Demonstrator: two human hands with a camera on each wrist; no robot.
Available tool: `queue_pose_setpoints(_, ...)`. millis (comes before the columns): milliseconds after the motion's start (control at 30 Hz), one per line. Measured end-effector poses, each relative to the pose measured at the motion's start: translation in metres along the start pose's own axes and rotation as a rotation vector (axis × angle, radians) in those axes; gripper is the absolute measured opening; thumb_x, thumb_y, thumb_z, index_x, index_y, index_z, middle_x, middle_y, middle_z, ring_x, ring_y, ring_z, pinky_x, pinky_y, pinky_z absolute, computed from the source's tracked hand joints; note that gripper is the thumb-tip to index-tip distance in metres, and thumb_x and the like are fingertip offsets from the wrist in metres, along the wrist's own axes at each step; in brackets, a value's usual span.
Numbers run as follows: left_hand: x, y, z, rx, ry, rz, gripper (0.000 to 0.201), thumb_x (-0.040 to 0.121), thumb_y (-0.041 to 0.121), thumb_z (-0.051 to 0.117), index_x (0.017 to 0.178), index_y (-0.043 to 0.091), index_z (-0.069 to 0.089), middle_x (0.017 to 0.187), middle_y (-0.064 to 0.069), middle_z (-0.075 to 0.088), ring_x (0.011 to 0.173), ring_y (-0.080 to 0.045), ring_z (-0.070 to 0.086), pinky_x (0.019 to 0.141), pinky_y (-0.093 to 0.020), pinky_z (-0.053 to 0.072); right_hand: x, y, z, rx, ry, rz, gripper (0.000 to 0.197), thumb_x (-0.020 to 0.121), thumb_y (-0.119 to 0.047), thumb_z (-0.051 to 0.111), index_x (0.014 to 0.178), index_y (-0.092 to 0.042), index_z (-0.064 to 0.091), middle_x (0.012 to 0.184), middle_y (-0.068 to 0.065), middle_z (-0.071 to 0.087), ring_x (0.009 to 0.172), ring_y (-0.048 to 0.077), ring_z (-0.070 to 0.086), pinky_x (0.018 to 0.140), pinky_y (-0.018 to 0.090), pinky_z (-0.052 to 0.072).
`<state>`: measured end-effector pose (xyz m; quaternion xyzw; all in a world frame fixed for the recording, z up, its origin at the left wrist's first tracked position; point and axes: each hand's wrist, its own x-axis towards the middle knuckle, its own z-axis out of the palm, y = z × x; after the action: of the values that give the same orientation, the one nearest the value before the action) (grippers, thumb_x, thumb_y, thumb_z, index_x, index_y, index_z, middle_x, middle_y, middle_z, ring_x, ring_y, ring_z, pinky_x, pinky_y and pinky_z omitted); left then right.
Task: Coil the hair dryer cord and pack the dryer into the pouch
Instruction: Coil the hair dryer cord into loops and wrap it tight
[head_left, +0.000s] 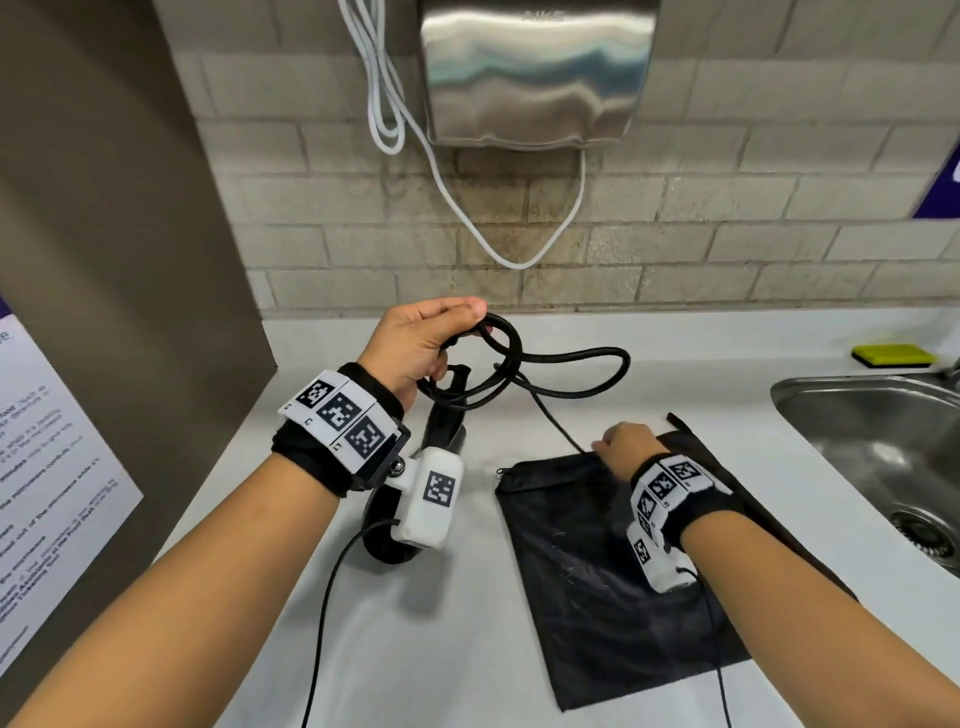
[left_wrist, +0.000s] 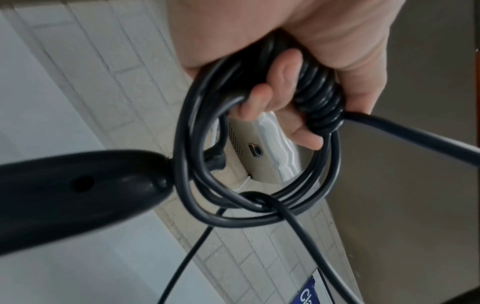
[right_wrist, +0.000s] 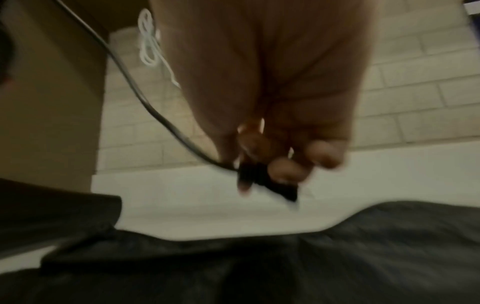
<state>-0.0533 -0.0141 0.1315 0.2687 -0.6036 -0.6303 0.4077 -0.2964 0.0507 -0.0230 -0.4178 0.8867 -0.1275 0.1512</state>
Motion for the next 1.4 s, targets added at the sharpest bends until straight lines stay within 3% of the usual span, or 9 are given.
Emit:
queue_pose_setpoints(100,0.000,-0.001,0.006,0.016,-0.026,-0.014,0.011,0.088,0.006,0.055,0.083,0.010,0.063,0.057,0.007,0.067,0.030,0.002,0.043,0.033,-0.013,0.021,-0.004,-0.022,-0.007,0.087,0.060,-0.132,0.023,0.090,-0.018,0.050,0.108,-0.008,0.062,0.106,0.014,0.064,0.098,0.025,0.061,0.085,0.028,0.045)
queue_pose_setpoints(200,0.000,-0.002,0.009,0.038,-0.041,-0.017,0.011,0.088,0.007,0.055,0.083,0.010,0.064,0.058,0.007,0.067,0.030,0.001,0.042,0.033,-0.013,0.021,-0.017,-0.054,-0.020,0.515,0.108,-0.523,0.037,0.086,0.009,0.043,0.115,-0.009,0.057,0.093,0.002,0.058,0.073,-0.011,0.055,0.073,0.017,0.039)
queue_pose_setpoints(367,-0.001,0.000,0.011,0.051,-0.042,-0.017,0.011,0.089,0.008,0.054,0.083,0.011,0.063,0.063,0.003,0.066,0.029,0.001,0.043,0.032,-0.013,0.022,-0.044,-0.091,-0.033,0.713,-0.180,-0.909,0.040,0.087,-0.012,0.049,0.120,-0.034,0.044,0.123,-0.014,0.049,0.116,0.000,0.047,0.105,0.019,0.033)
queue_pose_setpoints(467,-0.002,0.001,0.010,0.063,-0.050,-0.020,0.012,0.090,0.008,0.053,0.084,0.010,0.063,0.074,-0.004,0.063,0.029,0.001,0.043,0.032,-0.013,0.023,-0.048,-0.096,-0.032,0.797,-0.158,-0.881,0.030,0.083,-0.016,0.054,0.108,-0.032,0.053,0.111,-0.009,0.057,0.106,0.006,0.054,0.101,0.028,0.039)
queue_pose_setpoints(667,-0.002,0.001,0.010,0.063,-0.069,-0.033,0.012,0.089,0.008,0.054,0.083,0.010,0.063,0.056,0.006,0.066,0.028,0.000,0.040,0.032,-0.014,0.022,-0.044,-0.094,-0.041,0.772,0.137,-0.744,0.018,0.082,0.007,0.059,0.095,0.001,0.068,0.083,0.004,0.067,0.067,-0.015,0.057,0.066,0.003,0.040)
queue_pose_setpoints(867,-0.001,0.003,0.000,0.043,-0.049,-0.058,0.014,0.089,0.011,0.053,0.081,0.011,0.064,0.057,0.004,0.068,0.025,-0.002,0.033,0.034,-0.015,0.021,-0.003,-0.044,-0.038,0.681,0.405,-0.143,0.021,0.089,-0.004,0.056,0.106,0.001,0.067,0.106,0.019,0.067,0.085,0.023,0.059,0.082,0.024,0.045)
queue_pose_setpoints(1067,-0.006,0.006,-0.003,0.067,-0.049,-0.046,0.012,0.088,0.006,0.054,0.080,0.010,0.062,0.053,0.005,0.067,0.027,0.000,0.039,0.034,-0.014,0.020,0.013,0.009,-0.021,0.044,0.097,0.122,0.024,0.091,-0.014,0.052,0.107,-0.003,0.068,0.113,0.013,0.066,0.105,0.029,0.060,0.089,0.030,0.049)
queue_pose_setpoints(1267,-0.005,0.004,0.005,0.079,-0.082,-0.039,0.011,0.087,0.006,0.055,0.081,0.010,0.063,0.054,0.005,0.067,0.029,0.001,0.041,0.032,-0.012,0.020,-0.018,-0.027,-0.027,0.199,0.072,-0.328,0.056,0.085,-0.016,0.056,0.137,-0.029,0.039,0.140,0.006,0.044,0.131,0.024,0.039,0.108,0.036,0.035)
queue_pose_setpoints(1400,-0.003,0.000,0.005,0.106,-0.081,-0.017,0.011,0.086,0.009,0.058,0.080,0.013,0.066,0.059,0.004,0.068,0.032,0.000,0.038,0.034,-0.013,0.021,-0.056,-0.069,-0.034,0.526,-0.134,-0.712,0.036,0.093,-0.006,0.050,0.126,-0.020,0.053,0.120,-0.015,0.056,0.107,-0.014,0.046,0.091,-0.003,0.028)
